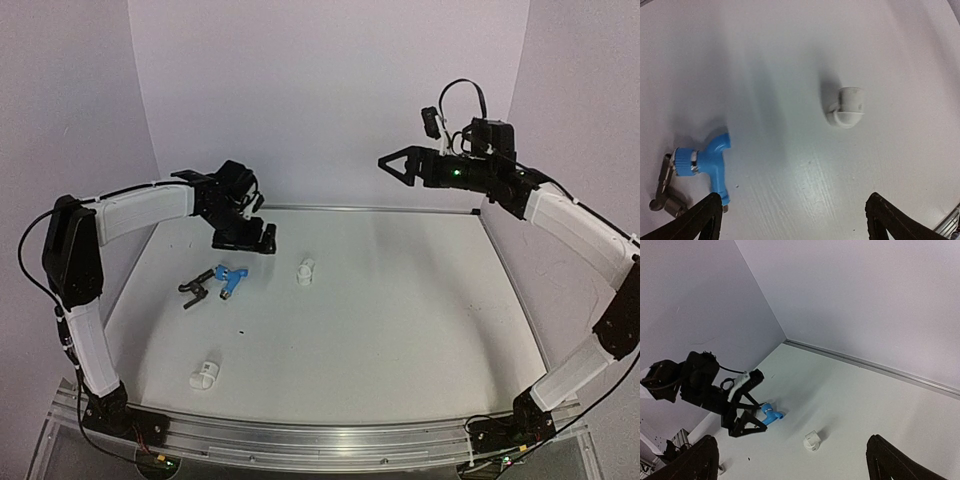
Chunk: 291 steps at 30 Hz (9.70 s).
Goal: Install the water faucets
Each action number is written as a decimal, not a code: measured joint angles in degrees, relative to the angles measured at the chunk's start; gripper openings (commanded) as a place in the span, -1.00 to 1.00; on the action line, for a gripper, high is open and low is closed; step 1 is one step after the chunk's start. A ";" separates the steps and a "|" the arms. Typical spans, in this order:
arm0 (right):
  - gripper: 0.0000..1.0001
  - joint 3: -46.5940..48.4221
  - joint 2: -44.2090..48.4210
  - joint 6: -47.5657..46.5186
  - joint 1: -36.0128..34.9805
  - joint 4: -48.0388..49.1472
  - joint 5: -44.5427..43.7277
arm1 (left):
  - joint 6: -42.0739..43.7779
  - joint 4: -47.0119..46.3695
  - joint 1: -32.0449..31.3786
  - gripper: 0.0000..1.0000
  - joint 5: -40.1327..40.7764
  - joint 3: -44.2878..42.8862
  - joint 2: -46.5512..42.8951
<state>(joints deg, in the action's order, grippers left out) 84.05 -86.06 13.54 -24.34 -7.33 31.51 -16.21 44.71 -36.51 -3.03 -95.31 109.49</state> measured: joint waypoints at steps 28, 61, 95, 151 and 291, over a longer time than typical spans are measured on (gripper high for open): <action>0.96 -6.49 -2.64 -12.04 0.04 -3.50 4.48 | -1.05 1.22 12.17 0.87 2.78 9.73 1.97; 0.97 -6.23 -4.39 -12.28 0.04 -5.40 7.87 | 1.33 2.80 9.33 0.47 -3.30 5.84 7.43; 0.97 -6.14 -5.81 -12.31 0.04 -6.10 8.74 | 6.67 10.43 3.82 0.73 7.74 0.33 8.79; 0.97 -4.52 -6.82 -12.31 0.04 -6.47 9.94 | 26.97 16.72 6.51 -1.00 5.29 -16.17 22.77; -1.00 12.85 -17.00 -14.75 -14.99 -9.73 30.58 | -7.76 -34.16 1.70 -0.25 -60.08 15.82 -20.04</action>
<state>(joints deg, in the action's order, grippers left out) 96.90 -103.07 -1.21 -39.33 -17.06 62.08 -23.97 10.55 -34.81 -63.11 -79.48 89.45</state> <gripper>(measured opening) 0.180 0.377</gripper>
